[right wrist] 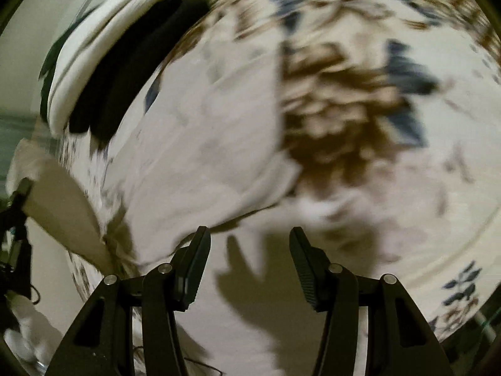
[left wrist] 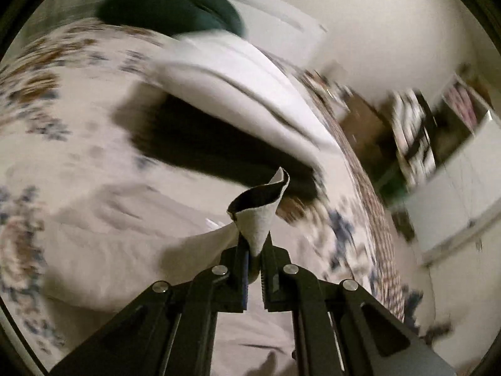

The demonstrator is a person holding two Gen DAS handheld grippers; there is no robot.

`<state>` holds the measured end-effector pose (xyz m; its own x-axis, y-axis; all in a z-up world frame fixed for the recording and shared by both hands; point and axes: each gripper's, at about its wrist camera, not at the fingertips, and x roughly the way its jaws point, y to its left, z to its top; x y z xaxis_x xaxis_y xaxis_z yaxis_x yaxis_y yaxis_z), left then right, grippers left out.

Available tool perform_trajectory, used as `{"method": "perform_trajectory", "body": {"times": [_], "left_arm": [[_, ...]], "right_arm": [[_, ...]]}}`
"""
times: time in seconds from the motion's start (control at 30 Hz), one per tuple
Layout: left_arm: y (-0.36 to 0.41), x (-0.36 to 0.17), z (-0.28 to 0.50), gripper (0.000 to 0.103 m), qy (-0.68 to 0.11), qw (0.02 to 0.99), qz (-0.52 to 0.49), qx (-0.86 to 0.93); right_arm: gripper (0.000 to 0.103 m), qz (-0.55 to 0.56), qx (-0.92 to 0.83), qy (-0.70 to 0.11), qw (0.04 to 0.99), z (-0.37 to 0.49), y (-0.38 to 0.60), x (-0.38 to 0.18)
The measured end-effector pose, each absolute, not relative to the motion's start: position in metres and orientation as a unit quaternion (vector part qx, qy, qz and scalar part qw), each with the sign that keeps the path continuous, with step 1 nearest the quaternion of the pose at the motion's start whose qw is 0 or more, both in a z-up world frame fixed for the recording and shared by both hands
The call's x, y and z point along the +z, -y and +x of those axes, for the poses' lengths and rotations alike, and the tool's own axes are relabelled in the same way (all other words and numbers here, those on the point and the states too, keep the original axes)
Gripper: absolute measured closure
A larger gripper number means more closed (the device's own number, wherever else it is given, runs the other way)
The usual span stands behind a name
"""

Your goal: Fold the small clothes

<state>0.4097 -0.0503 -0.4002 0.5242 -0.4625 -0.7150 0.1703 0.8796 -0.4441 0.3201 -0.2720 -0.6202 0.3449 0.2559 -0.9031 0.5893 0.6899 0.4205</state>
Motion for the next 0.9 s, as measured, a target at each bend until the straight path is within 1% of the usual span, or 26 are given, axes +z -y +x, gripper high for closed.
{"method": "perform_trajectory", "body": {"times": [0.07, 0.1, 0.23, 0.27, 0.3, 0.33, 0.37, 0.4, 0.47, 0.63, 0.73, 0.9], "left_arm": [[0.075, -0.409, 0.407, 0.099, -0.465, 0.849, -0.148, -0.201], [0.092, -0.419, 0.409, 0.099, -0.485, 0.837, -0.137, -0.212], [0.111, -0.441, 0.408, 0.095, -0.547, 0.801, -0.123, -0.211], [0.110, -0.442, 0.406, 0.085, -0.553, 0.799, -0.115, -0.207], [0.104, -0.443, 0.404, 0.064, -0.555, 0.799, -0.109, -0.205], [0.095, -0.439, 0.400, 0.048, -0.551, 0.802, -0.107, -0.204], [0.087, -0.434, 0.398, 0.014, -0.547, 0.806, -0.106, -0.200], [0.073, -0.430, 0.395, 0.002, -0.541, 0.813, -0.105, -0.190], [0.037, -0.420, 0.393, 0.002, -0.528, 0.828, -0.106, -0.158], [-0.042, -0.422, 0.394, 0.002, -0.522, 0.848, -0.085, -0.036], [-0.080, -0.435, 0.396, 0.002, -0.532, 0.843, -0.079, 0.027], [-0.112, -0.449, 0.393, 0.002, -0.539, 0.835, -0.088, 0.072]], "right_arm": [[0.048, 0.391, -0.128, -0.552, 0.725, 0.311, 0.288, -0.619], [0.048, 0.396, -0.131, -0.549, 0.724, 0.307, 0.295, -0.619], [0.048, 0.406, -0.123, -0.547, 0.721, 0.299, 0.313, -0.616], [0.048, 0.405, -0.121, -0.548, 0.722, 0.298, 0.318, -0.614], [0.048, 0.404, -0.119, -0.548, 0.723, 0.298, 0.319, -0.612], [0.048, 0.404, -0.114, -0.547, 0.724, 0.298, 0.323, -0.609], [0.048, 0.404, -0.112, -0.546, 0.725, 0.299, 0.324, -0.606], [0.048, 0.405, -0.111, -0.545, 0.726, 0.302, 0.327, -0.601], [0.047, 0.415, -0.095, -0.535, 0.730, 0.310, 0.329, -0.589], [0.047, 0.410, -0.056, -0.532, 0.738, 0.352, 0.319, -0.575], [0.047, 0.405, -0.045, -0.550, 0.729, 0.387, 0.308, -0.586], [0.047, 0.428, -0.076, -0.577, 0.691, 0.423, 0.295, -0.619]]}}
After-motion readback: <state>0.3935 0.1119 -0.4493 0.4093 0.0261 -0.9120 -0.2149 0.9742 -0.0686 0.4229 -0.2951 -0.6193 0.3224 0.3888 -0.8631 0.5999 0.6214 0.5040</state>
